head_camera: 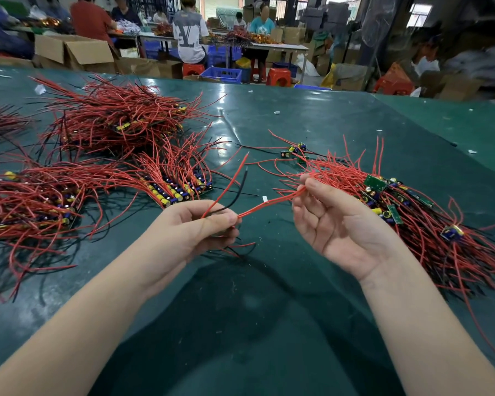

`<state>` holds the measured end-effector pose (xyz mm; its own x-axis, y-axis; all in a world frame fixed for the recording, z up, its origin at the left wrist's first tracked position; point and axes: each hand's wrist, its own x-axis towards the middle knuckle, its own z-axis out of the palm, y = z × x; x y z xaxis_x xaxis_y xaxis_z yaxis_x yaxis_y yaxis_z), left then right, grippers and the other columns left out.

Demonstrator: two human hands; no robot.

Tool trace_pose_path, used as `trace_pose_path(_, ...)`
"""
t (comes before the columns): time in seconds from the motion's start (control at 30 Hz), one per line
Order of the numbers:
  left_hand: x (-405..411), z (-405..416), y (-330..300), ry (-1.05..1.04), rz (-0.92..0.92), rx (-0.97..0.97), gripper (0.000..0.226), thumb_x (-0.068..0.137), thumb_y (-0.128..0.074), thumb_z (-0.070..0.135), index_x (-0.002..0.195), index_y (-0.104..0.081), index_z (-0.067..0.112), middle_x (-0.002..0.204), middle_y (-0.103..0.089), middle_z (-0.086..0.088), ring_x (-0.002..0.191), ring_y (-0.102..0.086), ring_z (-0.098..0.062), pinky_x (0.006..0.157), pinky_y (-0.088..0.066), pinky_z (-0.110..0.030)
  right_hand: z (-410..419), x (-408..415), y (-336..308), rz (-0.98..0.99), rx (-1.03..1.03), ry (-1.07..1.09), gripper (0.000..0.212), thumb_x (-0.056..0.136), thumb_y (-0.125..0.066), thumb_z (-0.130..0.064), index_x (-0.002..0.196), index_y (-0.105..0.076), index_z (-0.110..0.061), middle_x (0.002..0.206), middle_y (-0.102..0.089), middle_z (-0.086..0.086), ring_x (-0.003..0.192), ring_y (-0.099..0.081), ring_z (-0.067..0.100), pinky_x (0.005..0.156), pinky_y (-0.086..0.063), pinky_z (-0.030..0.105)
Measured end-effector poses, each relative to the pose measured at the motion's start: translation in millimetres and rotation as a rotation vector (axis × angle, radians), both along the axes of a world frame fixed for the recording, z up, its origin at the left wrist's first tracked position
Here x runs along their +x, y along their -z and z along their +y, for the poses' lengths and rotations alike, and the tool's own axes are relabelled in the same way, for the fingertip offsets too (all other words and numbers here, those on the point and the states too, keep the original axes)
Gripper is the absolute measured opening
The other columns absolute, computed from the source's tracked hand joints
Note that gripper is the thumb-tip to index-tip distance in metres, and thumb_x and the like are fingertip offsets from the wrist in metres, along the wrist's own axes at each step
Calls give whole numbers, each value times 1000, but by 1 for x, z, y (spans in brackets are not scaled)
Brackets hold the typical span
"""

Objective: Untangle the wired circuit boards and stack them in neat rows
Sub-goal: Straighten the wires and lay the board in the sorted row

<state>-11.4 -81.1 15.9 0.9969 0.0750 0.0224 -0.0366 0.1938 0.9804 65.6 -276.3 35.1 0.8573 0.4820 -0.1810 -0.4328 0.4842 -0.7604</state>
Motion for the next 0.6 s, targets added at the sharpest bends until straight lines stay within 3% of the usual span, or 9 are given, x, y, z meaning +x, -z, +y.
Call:
trace_pose_path(0.33,-1,2,-1,32,24,-3,9,68,-66,17,64,-75,15,67,-67,0,66,-65,-9,65,-55,-19,-3,1,-2,34,-38,17,10,57,-74,-11,65,-77,-16,66,-71,-1,60,-69,8,54,-55,18)
trace_pose_path(0.6,0,1,2,4,2,32,10,67,-68,20,67,-75,14,70,-68,-3,68,-66,-10,66,-54,-18,1,2,4,-60,-88,170,7,57,-74,-10,61,-77,-15,69,-73,1,63,-70,9,56,-55,18)
